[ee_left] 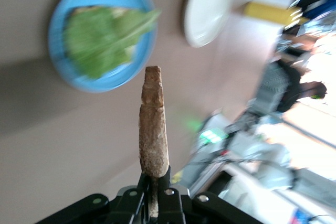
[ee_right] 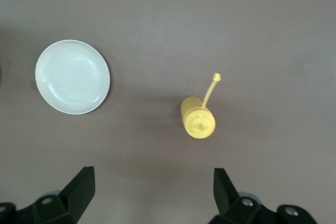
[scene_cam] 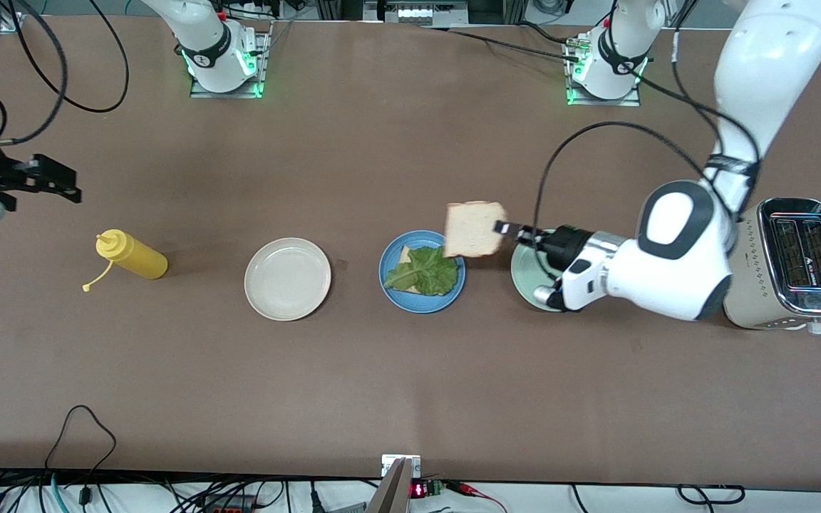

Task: Make sandwich in blue plate with both arms
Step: 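Lower the bread onto the lettuce and open the left gripper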

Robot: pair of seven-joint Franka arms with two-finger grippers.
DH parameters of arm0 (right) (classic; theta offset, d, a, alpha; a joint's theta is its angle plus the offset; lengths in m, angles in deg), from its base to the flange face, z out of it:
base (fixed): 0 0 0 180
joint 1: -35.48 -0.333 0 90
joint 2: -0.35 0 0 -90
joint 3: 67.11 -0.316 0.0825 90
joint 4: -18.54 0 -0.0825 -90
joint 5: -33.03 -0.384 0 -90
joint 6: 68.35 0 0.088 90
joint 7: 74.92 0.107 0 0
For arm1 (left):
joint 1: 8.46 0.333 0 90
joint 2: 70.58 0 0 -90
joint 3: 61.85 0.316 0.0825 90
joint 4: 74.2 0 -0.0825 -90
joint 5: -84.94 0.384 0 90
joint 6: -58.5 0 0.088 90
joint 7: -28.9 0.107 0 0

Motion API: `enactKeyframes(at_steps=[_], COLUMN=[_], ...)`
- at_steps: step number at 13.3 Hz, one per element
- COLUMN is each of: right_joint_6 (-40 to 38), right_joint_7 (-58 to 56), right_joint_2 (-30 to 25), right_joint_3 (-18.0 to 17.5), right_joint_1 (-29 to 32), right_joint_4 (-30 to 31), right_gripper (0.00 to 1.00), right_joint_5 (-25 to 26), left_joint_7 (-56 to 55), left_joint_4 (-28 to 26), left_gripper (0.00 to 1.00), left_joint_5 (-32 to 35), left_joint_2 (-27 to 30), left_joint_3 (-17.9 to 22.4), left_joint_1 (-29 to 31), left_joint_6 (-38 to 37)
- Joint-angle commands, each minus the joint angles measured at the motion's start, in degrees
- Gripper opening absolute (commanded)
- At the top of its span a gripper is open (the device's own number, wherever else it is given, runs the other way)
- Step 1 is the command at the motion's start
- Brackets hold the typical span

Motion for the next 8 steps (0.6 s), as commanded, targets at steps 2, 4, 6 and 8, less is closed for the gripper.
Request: enactKeyframes(at_steps=[2, 4, 6, 8], right_joint_6=[-1.79, -3.55, -3.38, -3.29], right_joint_7=[0.67, 1.2, 1.38, 1.47], right_joint_2=[-2.22, -1.96, -1.87, -1.87], right_joint_3=[-0.28, -0.28, -0.28, -0.28], right_joint_1=[3.41, 3.68, 3.68, 3.59], right_joint_4=[1.47, 1.12, 1.12, 1.12], right_gripper=[1.0, 1.0, 1.0, 1.0], right_joint_5=[0.41, 0.32, 0.15, -0.29], left_joint_7=[1.73, 8.91, 17.52, 24.47], left_joint_4=[1.28, 0.14, -1.0, -1.1], left_gripper=[0.0, 0.01, 0.01, 0.01], left_joint_5=[-5.44, -5.52, -5.88, -5.79], left_joint_2=[-5.44, -8.34, -10.46, -12.83], left_joint_3=[-0.05, -0.05, 0.21, 0.47], left_joint_1=[-4.01, -4.55, -4.28, -4.11], left_joint_6=[9.58, 10.92, 11.89, 13.03])
